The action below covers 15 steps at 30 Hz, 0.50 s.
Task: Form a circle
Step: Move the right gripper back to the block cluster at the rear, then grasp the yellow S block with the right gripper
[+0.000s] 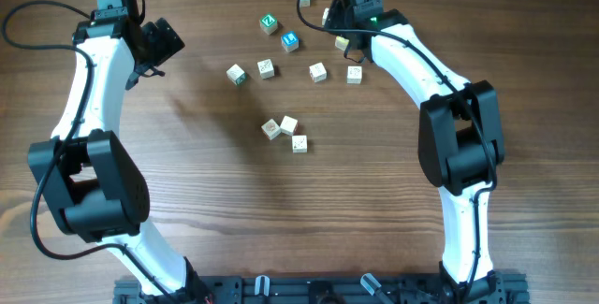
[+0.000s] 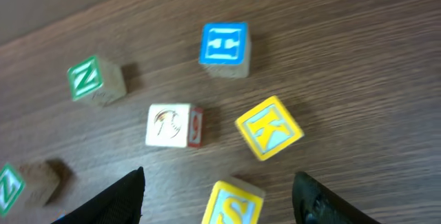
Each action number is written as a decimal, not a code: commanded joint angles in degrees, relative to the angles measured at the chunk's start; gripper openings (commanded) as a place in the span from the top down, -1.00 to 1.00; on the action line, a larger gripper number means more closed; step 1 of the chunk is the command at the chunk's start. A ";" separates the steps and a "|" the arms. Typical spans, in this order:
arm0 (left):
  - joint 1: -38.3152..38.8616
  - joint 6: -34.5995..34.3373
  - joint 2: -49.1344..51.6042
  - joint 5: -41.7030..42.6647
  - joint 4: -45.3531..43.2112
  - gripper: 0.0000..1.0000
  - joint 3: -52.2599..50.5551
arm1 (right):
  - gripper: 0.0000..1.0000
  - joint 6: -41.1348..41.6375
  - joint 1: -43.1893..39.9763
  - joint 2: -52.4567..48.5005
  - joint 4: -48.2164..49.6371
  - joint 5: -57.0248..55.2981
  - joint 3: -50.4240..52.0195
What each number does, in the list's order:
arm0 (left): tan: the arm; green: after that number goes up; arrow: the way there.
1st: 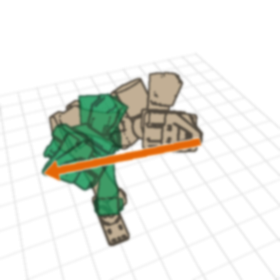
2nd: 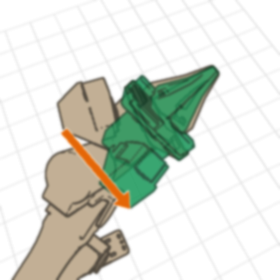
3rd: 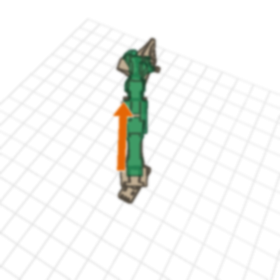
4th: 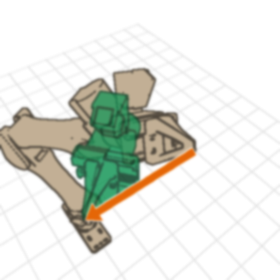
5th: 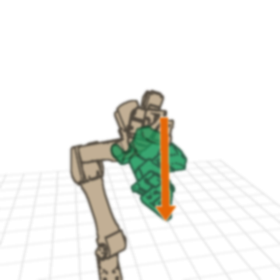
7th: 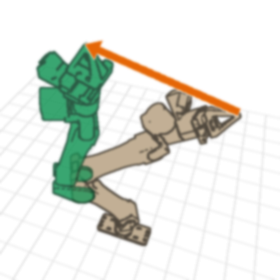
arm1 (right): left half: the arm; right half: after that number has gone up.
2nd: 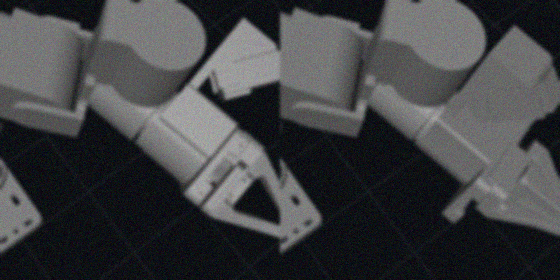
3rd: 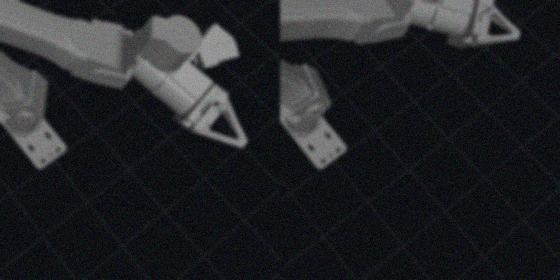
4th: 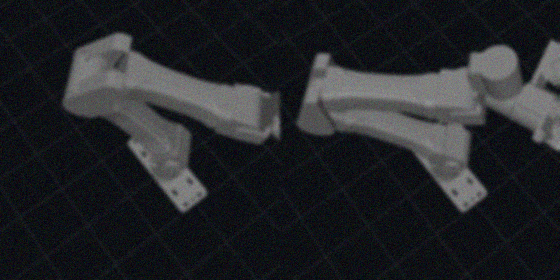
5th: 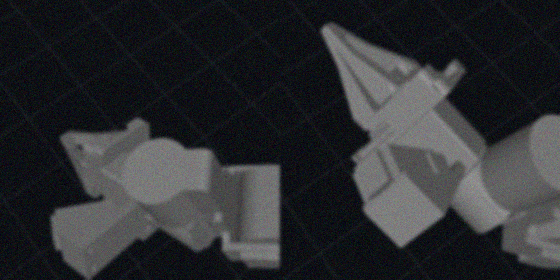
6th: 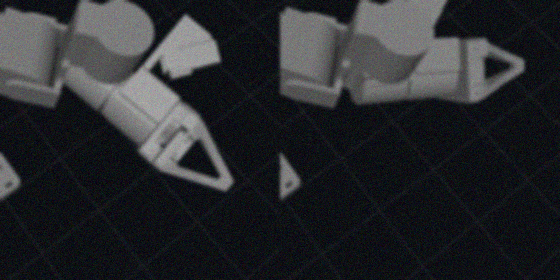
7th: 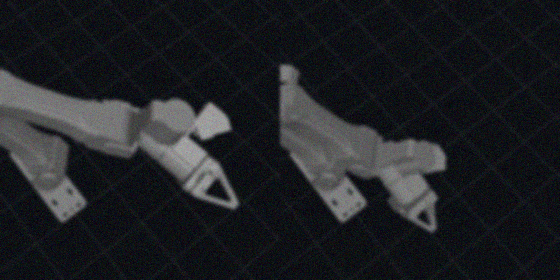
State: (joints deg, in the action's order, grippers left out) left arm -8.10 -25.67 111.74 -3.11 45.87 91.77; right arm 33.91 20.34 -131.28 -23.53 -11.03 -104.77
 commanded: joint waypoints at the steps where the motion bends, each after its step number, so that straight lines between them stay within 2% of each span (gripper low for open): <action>1: -0.07 -0.50 -0.04 0.07 -0.15 -1.00 0.00 | -0.38 2.29 0.39 -2.12 0.04 -3.54 -0.59; 11: -0.07 -0.48 -0.04 0.07 -0.15 -1.00 0.00 | -0.38 2.25 0.37 -6.14 0.42 -1.84 -0.59; 15: -0.07 -0.50 -0.04 0.07 -0.15 -1.00 0.00 | -0.10 2.12 0.39 -6.14 -0.74 -1.79 -0.59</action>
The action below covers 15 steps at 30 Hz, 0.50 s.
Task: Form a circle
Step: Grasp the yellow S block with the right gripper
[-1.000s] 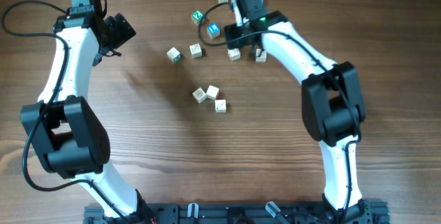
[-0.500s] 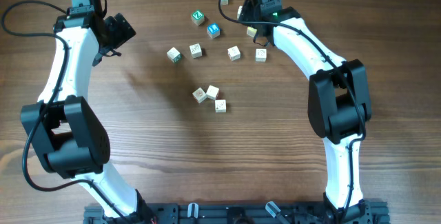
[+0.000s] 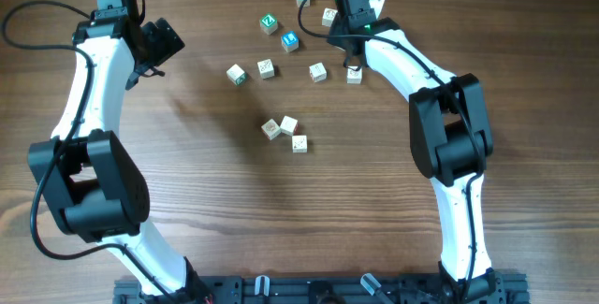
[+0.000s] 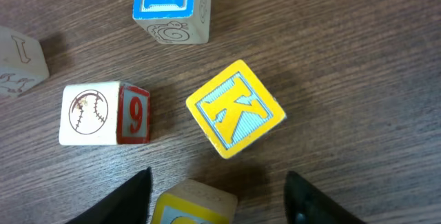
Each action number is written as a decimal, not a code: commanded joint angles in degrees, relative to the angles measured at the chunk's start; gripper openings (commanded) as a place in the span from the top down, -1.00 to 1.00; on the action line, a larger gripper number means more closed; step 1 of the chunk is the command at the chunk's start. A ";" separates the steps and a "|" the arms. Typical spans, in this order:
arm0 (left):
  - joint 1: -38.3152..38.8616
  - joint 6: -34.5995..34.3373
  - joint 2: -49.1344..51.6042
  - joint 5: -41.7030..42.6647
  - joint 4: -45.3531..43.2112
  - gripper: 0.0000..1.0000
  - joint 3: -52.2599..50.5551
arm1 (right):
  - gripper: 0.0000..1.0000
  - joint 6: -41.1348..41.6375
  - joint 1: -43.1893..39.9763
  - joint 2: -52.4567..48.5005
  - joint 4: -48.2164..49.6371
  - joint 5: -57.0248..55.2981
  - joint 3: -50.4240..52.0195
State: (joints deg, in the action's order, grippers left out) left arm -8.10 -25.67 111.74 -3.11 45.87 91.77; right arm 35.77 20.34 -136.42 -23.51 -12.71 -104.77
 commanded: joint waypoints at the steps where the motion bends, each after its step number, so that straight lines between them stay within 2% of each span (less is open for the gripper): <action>1: -0.07 -0.50 -0.04 0.07 -0.15 -1.00 0.00 | -0.05 0.22 0.39 -1.01 -1.20 -0.13 -0.59; 5: -0.07 -0.50 -0.04 0.07 -0.15 -1.00 0.00 | 0.23 -1.53 0.39 -1.01 -2.29 -0.11 -0.59; 7: -0.07 -0.48 -0.04 0.07 -0.15 -1.00 0.00 | 0.23 -3.17 0.39 -1.01 -2.86 -0.15 -0.59; 9: -0.07 -0.50 -0.04 0.07 -0.15 -1.00 0.00 | 0.09 -5.73 0.37 -1.01 -2.95 -0.13 -0.59; 12: -0.07 -0.50 -0.04 0.07 -0.15 -1.00 0.00 | -0.01 -8.98 0.37 -0.98 -2.71 -0.13 -0.61; 15: -0.07 -0.48 -0.04 0.07 -0.15 -1.00 0.00 | 0.09 -12.96 0.37 -0.76 -2.14 -0.11 -0.66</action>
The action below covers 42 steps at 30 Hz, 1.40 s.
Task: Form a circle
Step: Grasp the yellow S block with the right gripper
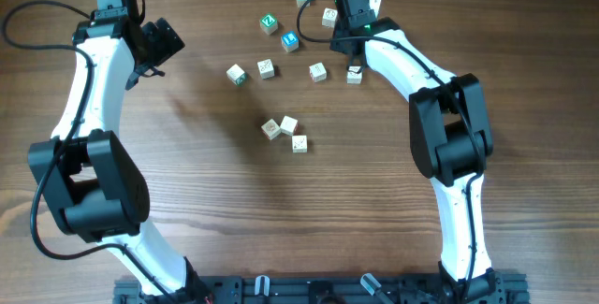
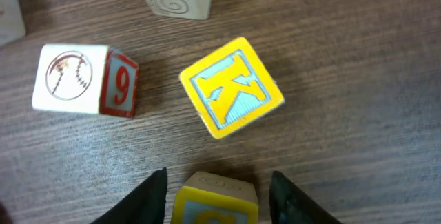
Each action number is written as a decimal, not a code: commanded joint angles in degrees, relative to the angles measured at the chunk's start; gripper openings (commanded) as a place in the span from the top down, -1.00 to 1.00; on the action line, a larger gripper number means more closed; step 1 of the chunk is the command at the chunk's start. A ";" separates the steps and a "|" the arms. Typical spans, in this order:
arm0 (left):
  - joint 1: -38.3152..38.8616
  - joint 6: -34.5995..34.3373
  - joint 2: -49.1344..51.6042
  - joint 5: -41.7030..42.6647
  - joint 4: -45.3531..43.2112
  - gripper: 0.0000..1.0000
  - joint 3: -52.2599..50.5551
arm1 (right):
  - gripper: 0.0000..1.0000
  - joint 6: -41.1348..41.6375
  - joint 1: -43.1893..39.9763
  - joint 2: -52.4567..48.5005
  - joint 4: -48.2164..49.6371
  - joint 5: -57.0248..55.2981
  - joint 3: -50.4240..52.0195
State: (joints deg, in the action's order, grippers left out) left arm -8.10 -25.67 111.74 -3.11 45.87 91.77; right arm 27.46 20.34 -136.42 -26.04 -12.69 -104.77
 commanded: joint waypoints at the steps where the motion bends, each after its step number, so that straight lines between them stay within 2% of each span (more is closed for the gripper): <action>1: -0.07 -0.50 -0.04 0.07 -0.15 -1.00 0.00 | 0.10 -4.79 0.37 -0.72 0.31 -0.13 -0.66; 12: -0.07 -0.48 -0.04 0.07 -0.15 -1.00 0.00 | 0.08 -4.92 0.37 1.53 1.40 0.31 -0.66; 21: -0.07 -0.50 -0.04 0.07 -0.15 -1.00 0.00 | 0.38 -5.01 0.37 2.21 0.83 0.72 -0.66; 25: -0.07 -0.50 -0.04 0.07 -0.15 -1.00 0.00 | 0.43 -5.33 0.37 7.43 0.33 0.74 -0.66; 27: -0.07 -0.50 -0.04 0.07 -0.15 -1.00 0.00 | 0.43 -8.04 0.52 11.45 -0.46 2.69 -0.66; 31: -0.07 -0.48 -0.04 0.07 -0.15 -1.00 0.00 | 0.42 -14.08 1.95 19.80 -7.08 9.57 -0.66; 33: -0.07 -0.48 -0.04 0.07 -0.15 -1.00 0.00 | 0.43 -13.99 3.37 22.47 -11.45 10.25 -0.66; 37: -0.07 -0.48 -0.04 0.07 -0.15 -1.00 0.00 | 0.43 -17.73 8.50 23.39 -18.95 19.15 -0.63; 42: -0.07 -0.50 -0.04 0.07 -0.15 -1.00 0.00 | 0.43 -18.73 16.85 23.30 -21.92 20.09 -0.31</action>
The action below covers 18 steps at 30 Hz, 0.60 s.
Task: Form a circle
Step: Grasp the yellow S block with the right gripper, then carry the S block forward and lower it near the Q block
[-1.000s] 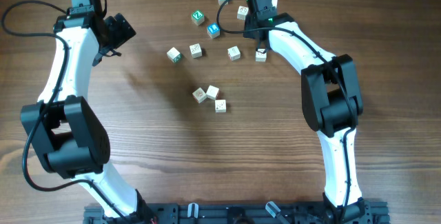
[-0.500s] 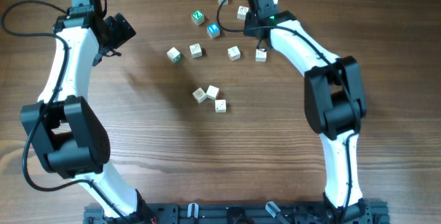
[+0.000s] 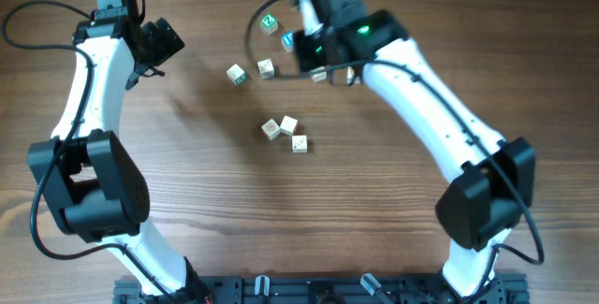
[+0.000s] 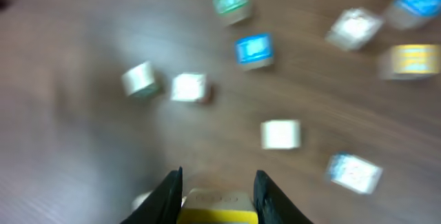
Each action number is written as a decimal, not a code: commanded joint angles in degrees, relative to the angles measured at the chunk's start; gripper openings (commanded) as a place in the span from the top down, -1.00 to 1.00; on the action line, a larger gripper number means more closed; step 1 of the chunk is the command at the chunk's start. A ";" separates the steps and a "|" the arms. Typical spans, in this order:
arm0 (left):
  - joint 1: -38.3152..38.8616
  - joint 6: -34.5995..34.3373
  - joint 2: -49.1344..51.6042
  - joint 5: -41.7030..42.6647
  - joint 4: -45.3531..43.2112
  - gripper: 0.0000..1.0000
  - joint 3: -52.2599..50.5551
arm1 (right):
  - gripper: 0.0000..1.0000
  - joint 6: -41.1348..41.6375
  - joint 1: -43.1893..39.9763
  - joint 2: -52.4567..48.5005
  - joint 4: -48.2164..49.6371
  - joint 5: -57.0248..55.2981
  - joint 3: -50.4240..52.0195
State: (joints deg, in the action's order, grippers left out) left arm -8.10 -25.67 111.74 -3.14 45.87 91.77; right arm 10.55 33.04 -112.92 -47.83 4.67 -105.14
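Small wooden letter blocks lie scattered on the wooden table (image 3: 187, 201). A loose trio (image 3: 286, 132) sits mid-table, and others, among them a green one (image 3: 270, 23) and two pale ones (image 3: 251, 70), lie further back. My right gripper (image 4: 216, 182) is shut on a yellow block (image 4: 217, 209), held above the table. In the overhead view the right gripper (image 3: 311, 56) hangs over the back blocks and hides the yellow block. The right wrist view is blurred; below it lie a blue block (image 4: 253, 49) and a white block (image 4: 279, 133). My left gripper (image 3: 161, 40) stays at the far left, away from the blocks.
Another yellow block (image 4: 413, 60) and a blue block (image 4: 419, 0) lie at the right edge of the wrist view. The left arm (image 3: 89, 108) runs along the table's left side. A black rail (image 3: 309, 290) lines the front edge.
My right gripper was low on the table with its fingers on either side of the yellow block. Now it is shut on that block, raised, and further left over the blocks. The left arm is unchanged.
My right gripper stood open above two yellow blocks at the back right. It was then lower, with the nearer yellow block between its fingers. Then the fingers flanked that block closely. Now the block is held clear of the table, further left.
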 commanded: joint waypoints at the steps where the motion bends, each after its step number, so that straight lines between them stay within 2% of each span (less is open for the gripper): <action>1: -0.07 -0.50 -0.04 0.09 -0.15 -1.00 0.00 | 0.43 -2.34 6.23 -0.22 0.37 2.75 0.44; 10: -0.07 -0.50 -0.04 0.09 -0.15 -1.00 0.00 | 0.47 -2.89 19.85 -2.08 3.15 2.51 6.32; 18: -0.07 -0.50 -0.04 0.07 -0.15 -1.00 0.00 | 0.46 -3.13 24.63 -8.63 7.76 -2.45 9.14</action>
State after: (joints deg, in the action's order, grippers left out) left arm -8.10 -25.67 111.74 -3.11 45.87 91.77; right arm 8.64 56.90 -118.30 -41.25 5.43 -96.77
